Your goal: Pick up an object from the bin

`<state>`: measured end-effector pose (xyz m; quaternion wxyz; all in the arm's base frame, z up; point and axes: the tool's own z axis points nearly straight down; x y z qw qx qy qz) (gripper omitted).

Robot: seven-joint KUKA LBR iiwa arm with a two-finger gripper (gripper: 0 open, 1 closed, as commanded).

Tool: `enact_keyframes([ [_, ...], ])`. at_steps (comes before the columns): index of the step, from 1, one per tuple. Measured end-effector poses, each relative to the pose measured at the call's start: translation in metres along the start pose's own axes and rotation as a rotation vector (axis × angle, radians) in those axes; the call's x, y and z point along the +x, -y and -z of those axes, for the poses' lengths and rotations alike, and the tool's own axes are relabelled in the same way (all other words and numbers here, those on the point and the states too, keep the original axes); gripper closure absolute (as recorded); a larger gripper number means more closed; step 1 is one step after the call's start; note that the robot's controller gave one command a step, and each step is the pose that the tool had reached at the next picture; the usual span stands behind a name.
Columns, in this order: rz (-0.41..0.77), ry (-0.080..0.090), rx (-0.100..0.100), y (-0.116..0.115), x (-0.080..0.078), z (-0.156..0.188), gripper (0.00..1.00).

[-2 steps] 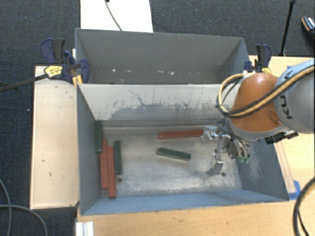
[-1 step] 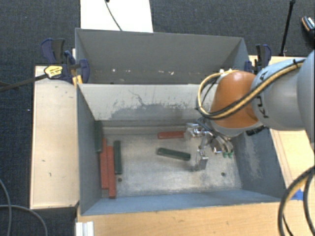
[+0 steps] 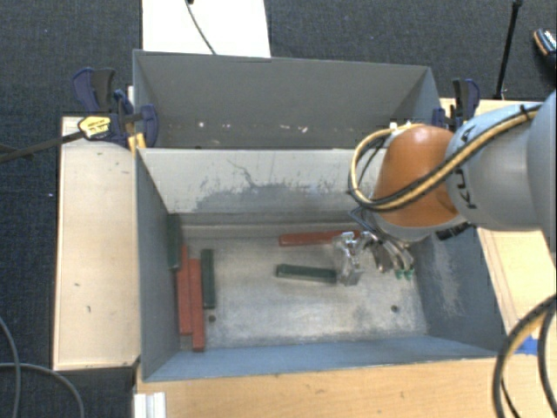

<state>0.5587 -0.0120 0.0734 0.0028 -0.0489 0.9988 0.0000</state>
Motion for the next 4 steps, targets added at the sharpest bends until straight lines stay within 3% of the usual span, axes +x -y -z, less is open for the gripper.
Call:
enact_keyframes([
  [1,0.002,0.0,0.0,0.0,0.0,0.0,0.0],
  [2,0.033,0.002,-0.003,-0.058,-0.011,-0.003,0.0],
  [3,0.031,0.002,-0.001,-0.054,-0.01,-0.002,1.0],
  [4,0.0,0.007,-0.001,-0.053,-0.034,0.139,1.0],
])
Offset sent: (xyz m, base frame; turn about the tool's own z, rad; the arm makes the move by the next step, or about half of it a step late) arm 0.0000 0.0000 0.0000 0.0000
